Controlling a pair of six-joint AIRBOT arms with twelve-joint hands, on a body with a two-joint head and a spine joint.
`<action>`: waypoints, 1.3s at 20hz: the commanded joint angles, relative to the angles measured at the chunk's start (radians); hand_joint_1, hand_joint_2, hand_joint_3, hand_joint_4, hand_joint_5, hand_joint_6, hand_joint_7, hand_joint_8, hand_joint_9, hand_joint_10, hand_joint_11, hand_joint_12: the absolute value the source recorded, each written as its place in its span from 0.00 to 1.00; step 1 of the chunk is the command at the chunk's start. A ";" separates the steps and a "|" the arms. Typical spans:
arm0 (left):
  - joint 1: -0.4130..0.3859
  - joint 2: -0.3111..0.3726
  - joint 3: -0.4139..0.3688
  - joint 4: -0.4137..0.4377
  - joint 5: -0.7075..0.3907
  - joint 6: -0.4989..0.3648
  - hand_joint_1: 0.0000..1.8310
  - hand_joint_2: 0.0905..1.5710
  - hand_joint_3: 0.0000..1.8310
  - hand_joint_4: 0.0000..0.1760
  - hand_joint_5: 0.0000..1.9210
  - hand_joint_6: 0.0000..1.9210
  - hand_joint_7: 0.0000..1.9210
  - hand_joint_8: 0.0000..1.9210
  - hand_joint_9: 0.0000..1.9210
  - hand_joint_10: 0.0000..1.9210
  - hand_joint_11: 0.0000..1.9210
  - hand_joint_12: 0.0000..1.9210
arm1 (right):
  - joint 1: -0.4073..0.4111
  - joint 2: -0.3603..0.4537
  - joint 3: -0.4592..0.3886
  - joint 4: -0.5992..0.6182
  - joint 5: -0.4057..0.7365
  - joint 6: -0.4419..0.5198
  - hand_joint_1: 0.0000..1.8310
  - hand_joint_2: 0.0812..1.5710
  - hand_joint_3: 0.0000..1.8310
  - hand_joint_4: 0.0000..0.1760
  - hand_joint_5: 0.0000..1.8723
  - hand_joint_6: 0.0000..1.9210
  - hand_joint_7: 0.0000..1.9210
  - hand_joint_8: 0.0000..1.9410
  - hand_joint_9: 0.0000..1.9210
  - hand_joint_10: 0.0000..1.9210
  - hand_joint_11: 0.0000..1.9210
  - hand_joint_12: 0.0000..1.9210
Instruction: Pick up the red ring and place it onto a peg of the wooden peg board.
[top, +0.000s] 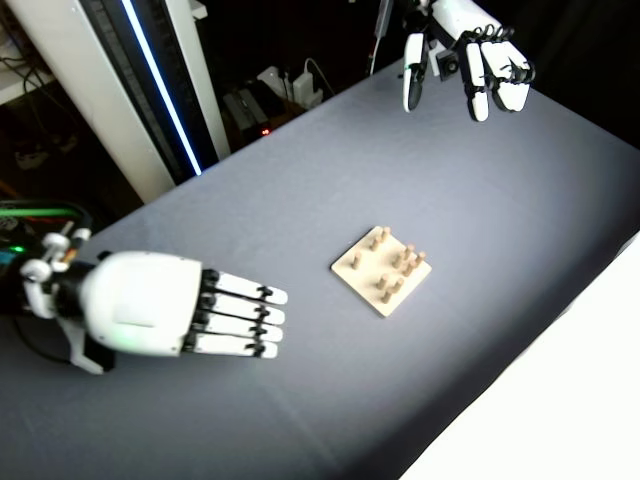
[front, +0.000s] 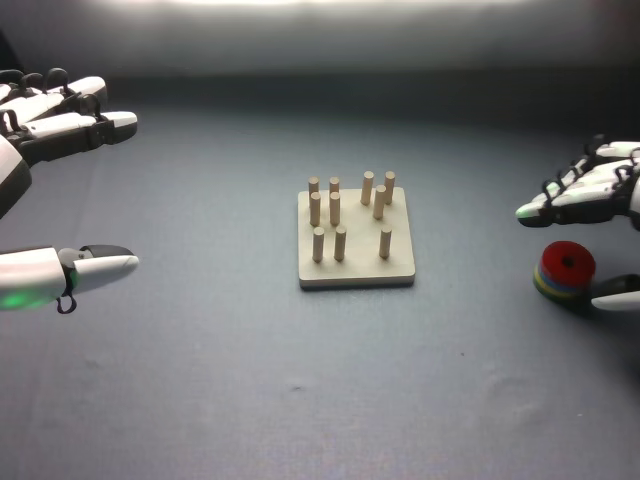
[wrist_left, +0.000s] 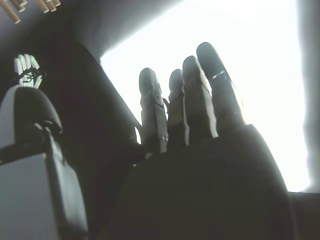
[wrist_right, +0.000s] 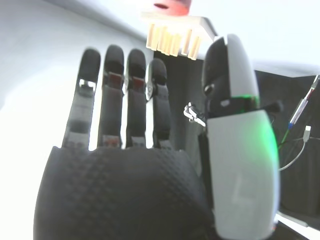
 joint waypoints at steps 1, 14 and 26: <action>-0.011 -0.008 0.008 -0.002 -0.116 -0.007 0.44 0.62 0.00 0.03 0.23 0.00 0.10 0.00 0.09 0.00 0.00 0.39 | 0.025 -0.010 0.015 0.010 0.047 0.005 0.59 0.65 0.00 0.11 0.26 0.00 0.26 0.00 0.27 0.00 0.12 0.40; -0.012 -0.011 0.008 0.000 -0.118 -0.015 0.39 0.62 0.00 0.00 0.24 0.00 0.10 0.00 0.09 0.00 0.00 0.42 | 0.065 -0.050 0.058 -0.043 -0.056 0.016 0.60 0.65 0.00 0.02 0.36 0.00 0.35 0.00 0.34 0.01 0.09 0.62; -0.012 -0.013 0.008 0.001 -0.121 -0.018 0.40 0.63 0.00 0.05 0.24 0.00 0.11 0.00 0.09 0.01 0.00 0.22 | 0.111 -0.069 0.060 -0.070 -0.044 0.016 0.76 0.66 0.00 0.00 0.52 0.50 0.61 0.25 0.54 0.58 0.46 0.63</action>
